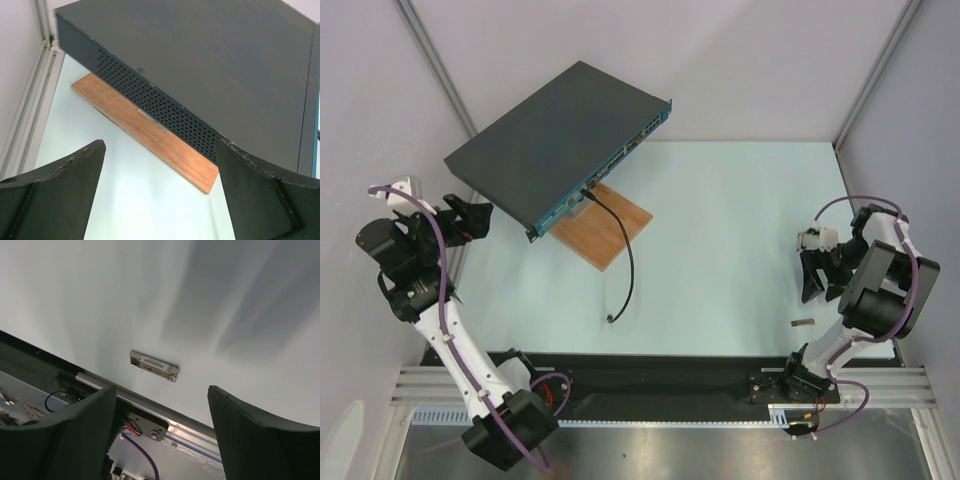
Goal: Insert the plug into the switch port
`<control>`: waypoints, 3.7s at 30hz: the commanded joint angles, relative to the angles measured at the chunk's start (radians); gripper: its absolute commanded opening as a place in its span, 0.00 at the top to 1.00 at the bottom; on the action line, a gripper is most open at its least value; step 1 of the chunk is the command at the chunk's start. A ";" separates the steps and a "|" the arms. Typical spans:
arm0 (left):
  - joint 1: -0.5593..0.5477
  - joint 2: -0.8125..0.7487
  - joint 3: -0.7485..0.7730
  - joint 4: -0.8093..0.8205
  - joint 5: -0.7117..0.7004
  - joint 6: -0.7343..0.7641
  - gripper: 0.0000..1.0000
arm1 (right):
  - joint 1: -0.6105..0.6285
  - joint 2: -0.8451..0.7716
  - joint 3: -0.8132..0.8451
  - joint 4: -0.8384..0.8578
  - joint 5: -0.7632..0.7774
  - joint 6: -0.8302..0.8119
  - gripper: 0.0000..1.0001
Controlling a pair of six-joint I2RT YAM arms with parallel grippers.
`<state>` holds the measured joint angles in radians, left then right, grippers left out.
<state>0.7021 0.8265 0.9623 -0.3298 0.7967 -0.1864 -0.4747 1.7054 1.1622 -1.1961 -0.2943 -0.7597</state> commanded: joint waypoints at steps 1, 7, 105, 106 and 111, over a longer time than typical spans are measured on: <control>-0.013 0.028 0.058 -0.003 0.105 0.134 0.04 | -0.001 -0.082 -0.038 -0.096 0.003 -0.101 0.21; -0.036 0.048 0.062 0.011 0.130 0.166 0.04 | 0.019 -0.182 -0.119 -0.004 0.093 -0.165 0.18; -1.255 0.511 0.333 0.038 -0.021 -0.329 1.00 | 1.147 -0.447 0.361 0.543 -0.258 0.082 1.00; -1.239 0.508 0.314 0.108 0.034 -0.402 1.00 | 1.145 -0.449 0.360 0.535 -0.256 0.074 0.79; -1.146 0.471 0.216 0.317 0.136 -0.605 1.00 | 1.110 -0.483 0.309 0.523 -0.232 0.048 0.32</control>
<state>-0.4873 1.3453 1.2148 -0.1886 0.8341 -0.6300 0.6579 1.2816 1.4803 -0.6991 -0.5385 -0.6918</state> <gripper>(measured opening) 0.046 0.651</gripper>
